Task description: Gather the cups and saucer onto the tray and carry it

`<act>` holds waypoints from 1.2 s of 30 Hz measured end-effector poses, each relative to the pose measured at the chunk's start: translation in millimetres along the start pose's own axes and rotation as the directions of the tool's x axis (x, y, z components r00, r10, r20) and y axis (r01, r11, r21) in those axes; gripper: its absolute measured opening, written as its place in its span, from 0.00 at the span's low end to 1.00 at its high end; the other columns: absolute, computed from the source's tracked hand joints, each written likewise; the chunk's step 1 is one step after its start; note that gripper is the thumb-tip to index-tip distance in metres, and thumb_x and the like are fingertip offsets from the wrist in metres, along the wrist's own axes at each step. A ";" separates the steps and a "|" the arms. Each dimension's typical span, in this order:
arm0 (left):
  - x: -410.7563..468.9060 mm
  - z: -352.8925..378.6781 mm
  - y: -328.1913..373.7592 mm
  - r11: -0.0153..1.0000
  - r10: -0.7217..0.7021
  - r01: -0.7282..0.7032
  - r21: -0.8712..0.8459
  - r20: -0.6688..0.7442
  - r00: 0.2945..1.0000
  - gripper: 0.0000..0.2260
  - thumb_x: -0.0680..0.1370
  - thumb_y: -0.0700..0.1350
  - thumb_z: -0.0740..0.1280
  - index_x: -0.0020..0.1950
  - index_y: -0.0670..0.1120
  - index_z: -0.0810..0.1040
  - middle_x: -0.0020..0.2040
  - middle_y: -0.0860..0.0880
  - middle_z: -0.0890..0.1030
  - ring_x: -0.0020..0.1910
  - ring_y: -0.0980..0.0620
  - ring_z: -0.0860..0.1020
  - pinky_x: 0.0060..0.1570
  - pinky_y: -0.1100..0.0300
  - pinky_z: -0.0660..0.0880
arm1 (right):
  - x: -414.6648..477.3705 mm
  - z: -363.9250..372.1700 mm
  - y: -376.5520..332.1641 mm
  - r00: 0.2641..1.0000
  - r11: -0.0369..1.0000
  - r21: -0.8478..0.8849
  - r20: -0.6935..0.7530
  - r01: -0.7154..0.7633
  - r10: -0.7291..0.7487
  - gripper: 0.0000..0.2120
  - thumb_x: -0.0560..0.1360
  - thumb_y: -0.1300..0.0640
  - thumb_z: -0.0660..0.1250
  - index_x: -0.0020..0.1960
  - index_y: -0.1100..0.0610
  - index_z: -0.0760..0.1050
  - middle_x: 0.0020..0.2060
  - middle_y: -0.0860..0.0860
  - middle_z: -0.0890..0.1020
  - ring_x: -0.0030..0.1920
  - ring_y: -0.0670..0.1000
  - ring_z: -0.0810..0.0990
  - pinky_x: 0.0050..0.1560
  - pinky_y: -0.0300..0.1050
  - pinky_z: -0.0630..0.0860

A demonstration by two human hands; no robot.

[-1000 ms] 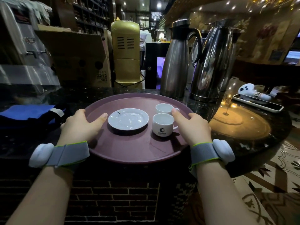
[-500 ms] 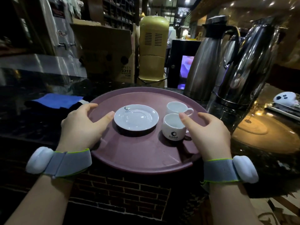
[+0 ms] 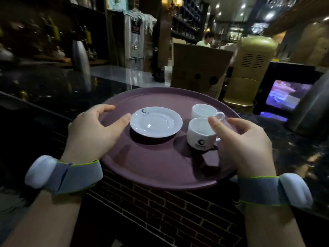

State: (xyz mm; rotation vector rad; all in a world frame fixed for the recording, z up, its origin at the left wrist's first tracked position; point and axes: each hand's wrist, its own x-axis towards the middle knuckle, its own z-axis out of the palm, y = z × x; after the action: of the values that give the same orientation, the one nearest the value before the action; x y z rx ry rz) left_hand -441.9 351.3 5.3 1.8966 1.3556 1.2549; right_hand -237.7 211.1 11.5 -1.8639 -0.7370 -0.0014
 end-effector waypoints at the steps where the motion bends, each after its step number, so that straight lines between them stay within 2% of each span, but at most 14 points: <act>1: 11.6 -21.8 -16.9 1.000 -0.007 0.007 0.005 -0.016 1.000 0.22 0.67 0.60 0.70 0.57 0.52 0.79 0.58 0.48 0.81 0.58 0.46 0.77 0.61 0.52 0.72 | -6.5 26.0 -13.3 1.000 1.000 0.010 0.012 0.013 -0.013 0.40 0.57 0.29 0.65 0.61 0.52 0.77 0.60 0.52 0.81 0.64 0.56 0.74 0.67 0.56 0.69; 9: 71.8 -136.4 -111.7 0.991 -0.051 0.067 0.111 -0.146 0.988 0.22 0.67 0.60 0.69 0.58 0.53 0.78 0.59 0.49 0.81 0.60 0.47 0.76 0.61 0.52 0.71 | -49.8 173.3 -89.4 0.988 0.991 0.121 0.134 0.059 -0.076 0.40 0.56 0.28 0.65 0.59 0.52 0.78 0.57 0.52 0.82 0.62 0.56 0.76 0.66 0.56 0.71; 13: 95.1 -181.9 -158.9 0.980 -0.115 0.149 0.129 -0.240 0.964 0.23 0.66 0.61 0.69 0.57 0.54 0.78 0.60 0.50 0.80 0.60 0.47 0.76 0.61 0.49 0.72 | -66.9 238.6 -123.8 0.966 0.987 0.130 0.230 0.091 -0.120 0.36 0.59 0.31 0.66 0.58 0.53 0.79 0.49 0.50 0.84 0.61 0.54 0.78 0.66 0.55 0.70; 14: 101.7 -194.3 -171.7 0.978 -0.131 0.168 0.123 -0.263 0.956 0.23 0.65 0.62 0.69 0.57 0.54 0.78 0.61 0.50 0.80 0.60 0.47 0.77 0.61 0.48 0.73 | -69.9 257.6 -133.9 0.959 0.985 0.137 0.249 0.101 -0.133 0.36 0.59 0.31 0.66 0.58 0.53 0.79 0.50 0.50 0.84 0.60 0.54 0.78 0.66 0.55 0.70; 16: 108.7 -202.6 -185.1 0.975 -0.150 0.187 0.118 -0.270 0.951 0.24 0.64 0.63 0.69 0.57 0.56 0.77 0.61 0.49 0.80 0.57 0.45 0.78 0.59 0.46 0.74 | -74.6 273.4 -145.7 0.950 0.982 0.152 0.273 0.113 -0.152 0.35 0.59 0.31 0.65 0.58 0.53 0.79 0.55 0.51 0.84 0.61 0.54 0.78 0.67 0.55 0.70; 21: 135.3 -231.4 -226.6 0.966 -0.179 0.229 0.116 -0.337 0.925 0.22 0.66 0.59 0.70 0.58 0.54 0.77 0.60 0.47 0.80 0.57 0.44 0.78 0.54 0.52 0.72 | -77.9 337.4 -174.2 0.912 0.971 0.175 0.349 0.163 -0.215 0.33 0.61 0.32 0.66 0.58 0.52 0.79 0.58 0.51 0.82 0.62 0.55 0.76 0.67 0.56 0.69; 25: 168.6 -252.3 -264.4 0.951 -0.184 0.265 0.162 -0.393 0.901 0.22 0.67 0.60 0.70 0.59 0.55 0.77 0.64 0.50 0.77 0.63 0.47 0.73 0.59 0.51 0.70 | -74.4 403.1 -199.4 0.873 0.963 0.179 0.413 0.200 -0.258 0.34 0.62 0.31 0.64 0.58 0.52 0.79 0.57 0.50 0.82 0.62 0.55 0.75 0.66 0.57 0.69; 29: 215.7 -268.1 -301.0 0.949 -0.174 0.270 0.161 -0.448 0.877 0.22 0.67 0.59 0.70 0.58 0.53 0.78 0.62 0.50 0.79 0.62 0.48 0.74 0.60 0.52 0.70 | -64.0 470.2 -225.9 0.862 0.951 0.204 0.411 0.231 -0.298 0.34 0.61 0.30 0.63 0.57 0.51 0.79 0.55 0.49 0.83 0.60 0.55 0.76 0.65 0.57 0.71; 36: 307.5 -283.5 -339.6 0.954 -0.147 0.248 0.169 -0.459 0.876 0.22 0.67 0.59 0.70 0.59 0.52 0.78 0.62 0.51 0.79 0.62 0.50 0.75 0.60 0.55 0.70 | -31.0 550.6 -268.3 0.856 0.944 0.240 0.414 0.225 -0.309 0.31 0.64 0.33 0.66 0.58 0.52 0.78 0.57 0.51 0.82 0.61 0.55 0.77 0.65 0.58 0.71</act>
State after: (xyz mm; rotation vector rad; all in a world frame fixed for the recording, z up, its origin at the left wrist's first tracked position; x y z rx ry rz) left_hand -823.7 731.0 -13.5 1.6054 1.9482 1.5412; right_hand -576.4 722.1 -3.8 -1.5818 -1.2716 0.3174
